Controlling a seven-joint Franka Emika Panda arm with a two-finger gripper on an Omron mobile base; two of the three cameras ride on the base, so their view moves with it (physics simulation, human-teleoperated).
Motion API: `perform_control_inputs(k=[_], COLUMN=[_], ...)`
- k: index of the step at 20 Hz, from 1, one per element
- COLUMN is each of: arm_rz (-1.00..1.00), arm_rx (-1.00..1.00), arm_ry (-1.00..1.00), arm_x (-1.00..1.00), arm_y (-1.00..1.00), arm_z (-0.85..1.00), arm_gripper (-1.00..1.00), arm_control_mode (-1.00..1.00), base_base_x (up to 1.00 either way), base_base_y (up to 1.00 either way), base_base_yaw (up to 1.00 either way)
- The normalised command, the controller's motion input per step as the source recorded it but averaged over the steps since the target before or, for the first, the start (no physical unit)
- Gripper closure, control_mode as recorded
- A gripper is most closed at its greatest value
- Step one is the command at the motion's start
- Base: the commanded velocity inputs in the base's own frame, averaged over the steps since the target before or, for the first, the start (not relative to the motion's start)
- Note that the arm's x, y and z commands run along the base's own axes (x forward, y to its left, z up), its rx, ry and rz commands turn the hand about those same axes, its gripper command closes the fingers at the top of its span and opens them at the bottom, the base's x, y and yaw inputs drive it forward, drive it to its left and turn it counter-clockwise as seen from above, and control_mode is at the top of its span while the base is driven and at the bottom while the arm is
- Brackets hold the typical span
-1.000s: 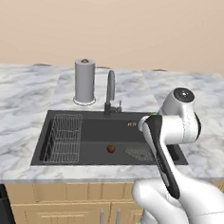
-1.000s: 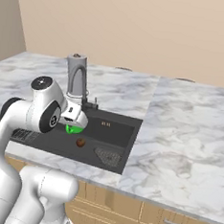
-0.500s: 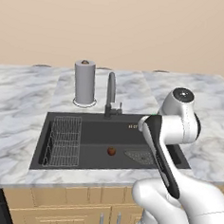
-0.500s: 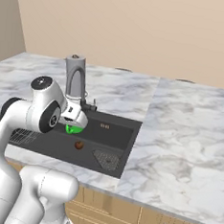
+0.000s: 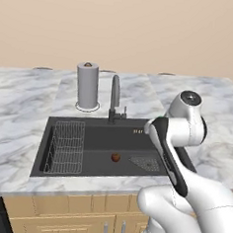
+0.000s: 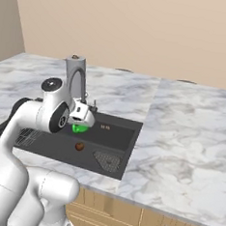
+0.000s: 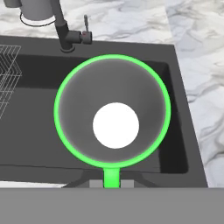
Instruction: Pick the kettle and mug and place them in the sink. Then turn on the water.
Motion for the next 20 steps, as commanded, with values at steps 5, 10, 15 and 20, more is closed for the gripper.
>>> perform_control_inputs(k=[5,10,15,20], arm_rz=[0.14,0.17,0.16,0.18], arm_rx=[0.00,0.00,0.00,0.00], arm_ry=[0.00,0.01,0.03,0.12], arm_x=[0.17,0.22,0.34,0.42], arm_y=[-0.06,0.00,0.00,0.00], arm_z=[-0.06,-0.22,-0.32,-0.34], arm_gripper=[1.00,1.00,1.00,1.00], arm_control_mode=[-1.00,-1.00,-1.00,-1.00], base_base_x=[0.00,0.00,0.00,0.00], base_base_y=[0.00,0.00,0.00,0.00], base_base_yaw=[0.00,0.00,0.00,0.00])
